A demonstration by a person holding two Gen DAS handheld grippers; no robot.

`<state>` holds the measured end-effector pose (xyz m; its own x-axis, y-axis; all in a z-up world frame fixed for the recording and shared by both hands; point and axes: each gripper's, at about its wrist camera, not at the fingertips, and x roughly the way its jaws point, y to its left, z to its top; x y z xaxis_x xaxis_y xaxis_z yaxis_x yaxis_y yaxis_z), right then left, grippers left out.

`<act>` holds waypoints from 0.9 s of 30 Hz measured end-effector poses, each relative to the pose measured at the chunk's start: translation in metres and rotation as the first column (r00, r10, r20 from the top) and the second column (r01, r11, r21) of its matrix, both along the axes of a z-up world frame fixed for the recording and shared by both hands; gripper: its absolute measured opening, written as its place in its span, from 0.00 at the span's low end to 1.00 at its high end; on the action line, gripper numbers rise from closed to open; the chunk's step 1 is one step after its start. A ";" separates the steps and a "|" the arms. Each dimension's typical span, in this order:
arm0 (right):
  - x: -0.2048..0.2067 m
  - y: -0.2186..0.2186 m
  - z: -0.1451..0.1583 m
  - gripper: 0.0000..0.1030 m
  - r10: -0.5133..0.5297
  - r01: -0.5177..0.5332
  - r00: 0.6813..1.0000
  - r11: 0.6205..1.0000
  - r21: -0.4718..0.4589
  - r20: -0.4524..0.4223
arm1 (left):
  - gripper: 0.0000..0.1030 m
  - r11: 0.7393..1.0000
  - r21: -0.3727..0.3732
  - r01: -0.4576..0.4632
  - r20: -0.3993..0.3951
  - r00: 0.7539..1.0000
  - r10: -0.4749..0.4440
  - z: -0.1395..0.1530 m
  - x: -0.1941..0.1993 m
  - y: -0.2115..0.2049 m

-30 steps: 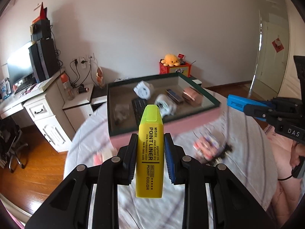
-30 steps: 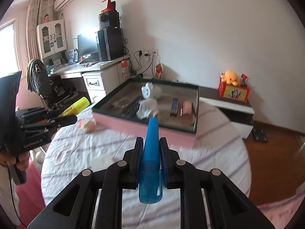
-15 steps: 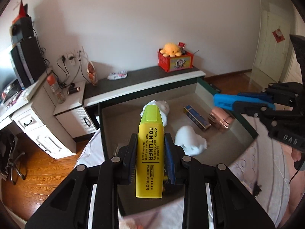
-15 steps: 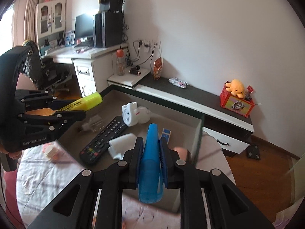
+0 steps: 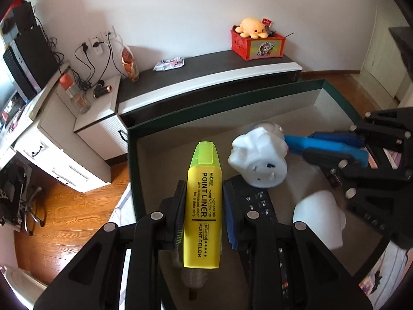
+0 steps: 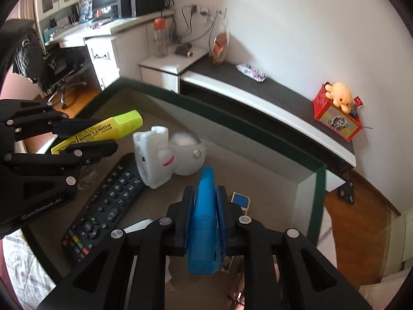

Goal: Organize rigid objects
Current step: 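Open both tools to drop the highlighter and marker into the box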

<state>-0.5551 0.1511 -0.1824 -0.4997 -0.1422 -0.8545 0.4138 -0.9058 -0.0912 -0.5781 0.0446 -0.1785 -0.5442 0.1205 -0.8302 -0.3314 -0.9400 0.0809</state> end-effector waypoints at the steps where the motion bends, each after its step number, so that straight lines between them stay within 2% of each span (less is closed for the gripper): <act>1: -0.002 -0.001 -0.002 0.17 0.001 -0.001 1.000 1.000 -0.002 0.012 | 0.27 1.000 0.010 -0.002 -0.002 1.000 0.002 -0.001 -0.001 0.001; 7: -0.008 0.002 -0.010 0.17 -0.003 0.004 0.999 1.000 -0.012 0.051 | 0.27 1.000 0.017 0.010 0.011 1.000 -0.010 -0.010 -0.003 0.009; 9: -0.008 0.000 -0.009 0.17 -0.001 0.002 0.999 1.000 -0.010 0.044 | 0.31 1.000 0.019 0.013 0.006 1.000 -0.013 -0.011 0.000 0.009; 11: -0.008 -0.001 -0.009 0.17 0.000 0.000 0.999 1.000 -0.008 0.045 | 0.46 1.000 0.024 0.008 0.001 1.000 -0.009 -0.009 0.002 0.007; 12: -0.008 -0.001 -0.009 0.17 0.000 0.000 0.999 1.000 -0.008 0.046 | 0.49 1.000 0.022 0.002 -0.007 1.000 -0.002 -0.008 0.005 0.006; 15: -0.011 0.000 -0.009 0.17 0.002 -0.001 0.997 1.000 -0.024 0.071 | 0.54 0.999 0.036 0.004 -0.030 1.000 -0.003 0.000 0.013 0.004; 17: -0.012 0.000 -0.008 0.17 0.002 0.000 0.997 0.999 -0.032 0.077 | 0.61 0.999 0.040 0.008 -0.039 0.999 -0.006 0.005 0.017 0.002; 21: -0.009 0.002 -0.006 0.18 -0.007 0.010 0.997 0.999 -0.034 0.081 | 0.61 1.000 0.019 0.016 -0.051 0.999 -0.015 0.008 0.027 0.004; 24: -0.003 0.003 -0.001 0.27 -0.018 0.022 0.998 0.999 -0.047 0.068 | 0.63 0.999 0.027 0.018 -0.048 0.999 -0.017 0.011 0.034 0.004; 25: -0.001 0.002 0.000 0.36 -0.024 0.026 0.998 0.999 -0.037 0.060 | 0.64 0.999 0.028 0.021 -0.049 0.999 -0.020 0.013 0.037 0.005; 26: 0.003 0.002 0.002 0.40 -0.028 0.029 0.998 0.999 -0.026 0.048 | 0.65 0.999 0.024 0.024 -0.051 0.998 -0.023 0.015 0.041 0.006; 27: 0.006 0.002 0.004 0.40 -0.028 0.029 0.999 0.999 -0.024 0.043 | 0.65 0.999 0.023 0.025 -0.053 0.998 -0.024 0.017 0.044 0.006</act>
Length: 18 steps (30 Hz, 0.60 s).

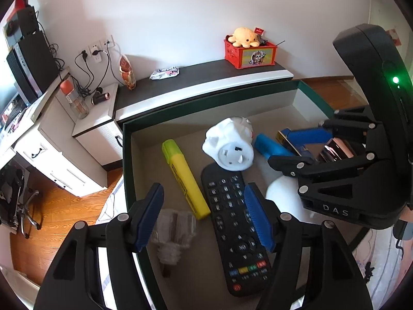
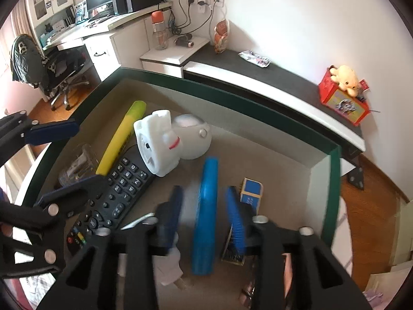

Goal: Organize rigid objects
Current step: 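Open both tools to drop the highlighter and marker into the box, then withdraw both tools from the box toward the white charger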

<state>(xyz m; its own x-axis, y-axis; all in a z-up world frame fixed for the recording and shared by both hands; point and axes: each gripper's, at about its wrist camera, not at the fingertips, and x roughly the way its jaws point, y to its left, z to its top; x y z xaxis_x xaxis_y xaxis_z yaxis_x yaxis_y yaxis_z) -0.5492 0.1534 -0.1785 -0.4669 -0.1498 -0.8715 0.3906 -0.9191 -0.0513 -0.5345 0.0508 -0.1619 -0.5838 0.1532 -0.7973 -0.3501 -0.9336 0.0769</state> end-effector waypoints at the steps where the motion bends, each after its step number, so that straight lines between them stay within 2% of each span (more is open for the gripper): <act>1: 0.004 0.000 0.003 0.40 -0.001 0.001 1.000 1.000 -0.003 -0.006 | 0.66 1.000 0.001 0.002 -0.001 1.000 -0.002 0.002 0.003 0.000; 4: 0.020 0.005 0.016 0.41 -0.015 0.014 0.999 1.000 -0.016 -0.048 | 0.72 1.000 0.009 -0.010 -0.012 1.000 0.010 0.011 0.015 -0.002; 5: 0.026 0.006 0.021 0.46 -0.017 0.015 0.998 1.000 -0.024 -0.061 | 0.76 1.000 0.018 -0.014 -0.020 1.000 0.014 0.016 0.022 -0.004; 7: 0.041 0.011 0.031 0.57 -0.031 0.027 0.995 0.999 -0.040 -0.094 | 0.78 0.999 0.027 -0.020 -0.034 0.999 0.021 0.021 0.033 -0.006; 12: 0.089 0.020 0.049 0.66 -0.027 0.017 0.988 0.998 -0.065 -0.149 | 0.87 0.998 0.057 -0.035 -0.080 0.996 0.039 0.038 0.076 -0.012; 14: 0.109 0.023 0.056 0.78 -0.028 0.015 0.984 0.997 -0.074 -0.176 | 0.92 0.996 0.078 -0.044 -0.111 0.992 0.053 0.046 0.094 -0.017; 18: 0.158 0.032 0.066 0.78 -0.032 0.010 0.973 0.995 -0.096 -0.229 | 0.94 0.994 0.095 -0.052 -0.174 0.982 0.068 0.056 0.145 -0.025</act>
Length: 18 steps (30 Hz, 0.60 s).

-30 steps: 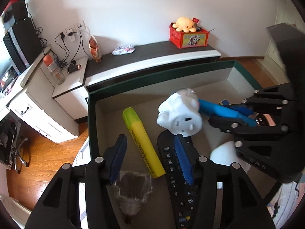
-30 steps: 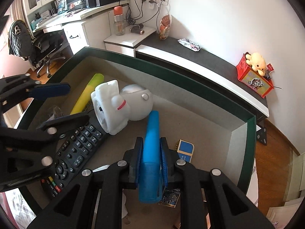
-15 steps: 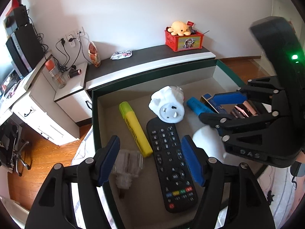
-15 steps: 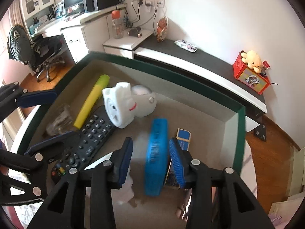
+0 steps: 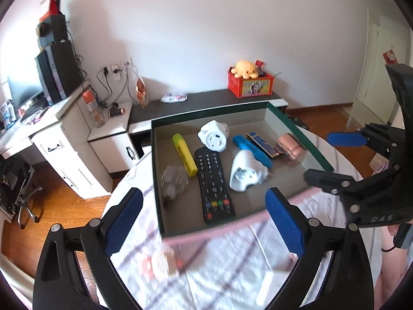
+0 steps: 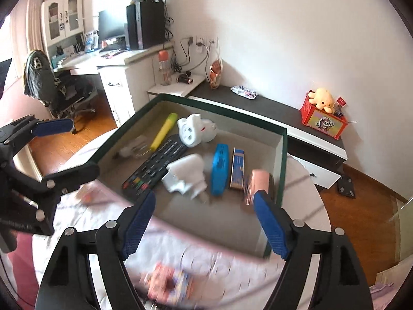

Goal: Organize rigid objects
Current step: 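Withdraw both tools from the box toward the white charger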

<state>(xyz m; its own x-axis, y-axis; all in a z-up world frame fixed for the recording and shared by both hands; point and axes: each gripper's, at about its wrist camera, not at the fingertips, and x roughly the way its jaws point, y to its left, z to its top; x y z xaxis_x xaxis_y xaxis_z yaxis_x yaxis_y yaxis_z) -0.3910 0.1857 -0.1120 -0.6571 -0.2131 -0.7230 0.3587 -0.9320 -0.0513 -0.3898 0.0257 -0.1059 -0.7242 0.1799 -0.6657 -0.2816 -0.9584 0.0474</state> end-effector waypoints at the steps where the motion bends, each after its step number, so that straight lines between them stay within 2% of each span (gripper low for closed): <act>1: 0.011 0.002 0.002 0.79 0.001 -0.001 1.000 1.000 -0.004 -0.019 | 0.95 1.000 0.000 -0.004 -0.012 1.000 0.004 0.001 0.010 -0.001; 4: 0.048 0.009 0.008 0.85 -0.004 0.002 0.997 0.999 -0.038 -0.071 | 0.95 1.000 0.012 -0.015 -0.052 0.999 0.015 0.003 0.044 -0.006; 7: 0.084 0.016 0.008 1.00 -0.028 0.020 0.992 0.998 -0.066 -0.123 | 0.96 0.999 0.015 -0.052 -0.127 0.990 0.053 0.006 0.085 -0.010; 9: 0.108 0.020 0.007 1.00 -0.064 0.051 0.983 0.996 -0.079 -0.170 | 0.98 0.998 0.013 -0.055 -0.154 0.987 0.056 0.006 0.106 -0.011; 14: 0.152 0.025 -0.002 1.00 -0.133 0.110 0.969 0.987 -0.121 -0.209 | 1.00 0.998 0.014 -0.060 -0.188 0.980 0.062 -0.004 0.153 -0.010; 18: 0.183 0.026 -0.015 1.00 -0.166 0.142 0.961 0.983 -0.118 -0.223 | 1.00 0.995 0.033 -0.097 -0.157 0.982 0.101 -0.020 0.177 -0.015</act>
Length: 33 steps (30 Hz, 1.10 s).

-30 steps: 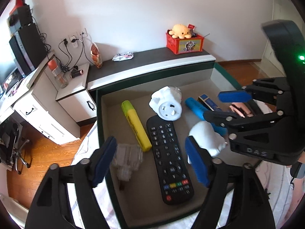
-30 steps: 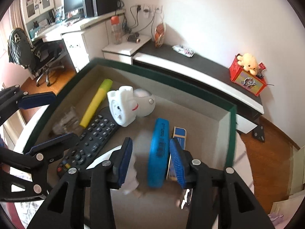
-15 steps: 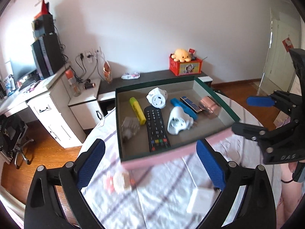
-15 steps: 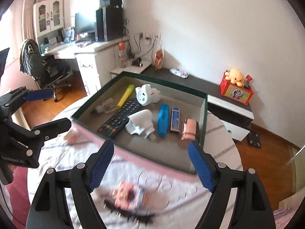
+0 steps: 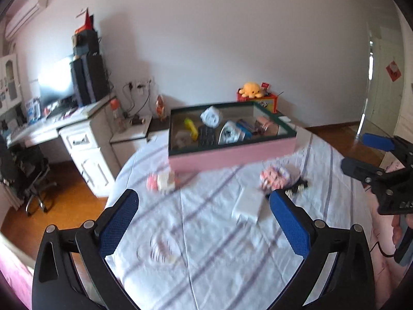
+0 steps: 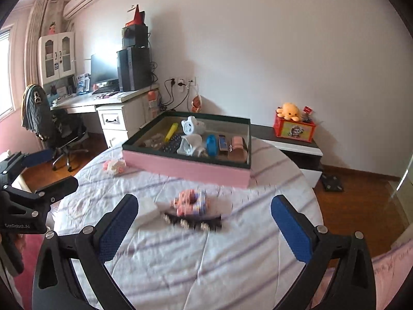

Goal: Organize rigid objects
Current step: 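Withdraw both tools from the box toward the white charger, then grasp the white charger with the left tool and lift it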

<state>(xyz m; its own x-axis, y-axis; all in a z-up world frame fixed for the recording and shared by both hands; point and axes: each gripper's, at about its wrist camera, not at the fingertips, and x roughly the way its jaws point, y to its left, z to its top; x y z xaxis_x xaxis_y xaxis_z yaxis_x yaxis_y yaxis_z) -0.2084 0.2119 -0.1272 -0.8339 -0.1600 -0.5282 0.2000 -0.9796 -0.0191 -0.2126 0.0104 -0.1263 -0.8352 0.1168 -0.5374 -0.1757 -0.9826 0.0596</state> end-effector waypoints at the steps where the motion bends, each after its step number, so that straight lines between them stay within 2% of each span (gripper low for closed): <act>1: 0.005 -0.001 -0.003 1.00 -0.004 0.004 1.000 1.000 0.008 0.001 | 1.00 1.000 -0.001 -0.014 0.001 1.000 0.014 -0.003 0.004 -0.003; 4: 0.018 0.002 -0.011 1.00 -0.012 0.012 1.000 1.000 0.011 0.002 | 1.00 0.999 0.004 -0.053 0.014 0.998 0.053 -0.013 0.014 -0.009; 8: 0.027 0.004 -0.022 1.00 -0.017 0.017 1.000 1.000 0.000 0.014 | 1.00 0.998 -0.004 -0.061 0.043 0.997 0.061 -0.024 0.019 -0.014; 16: 0.020 0.004 -0.042 1.00 -0.020 0.021 0.998 1.000 -0.005 0.062 | 1.00 0.998 -0.018 -0.064 0.077 0.995 0.065 -0.035 0.014 -0.009; 33: -0.025 0.030 -0.083 1.00 -0.057 0.062 0.986 0.998 -0.029 0.157 | 1.00 0.996 -0.058 0.061 0.212 0.976 -0.048 -0.078 -0.048 0.046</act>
<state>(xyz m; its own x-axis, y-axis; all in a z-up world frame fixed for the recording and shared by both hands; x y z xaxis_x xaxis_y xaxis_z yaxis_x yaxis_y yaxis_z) -0.2335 0.2418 -0.2103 -0.7501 -0.1327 -0.6479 0.1392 -0.9894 0.0415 -0.2610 0.0567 -0.2042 -0.6958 0.1190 -0.7083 -0.2441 -0.9666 0.0774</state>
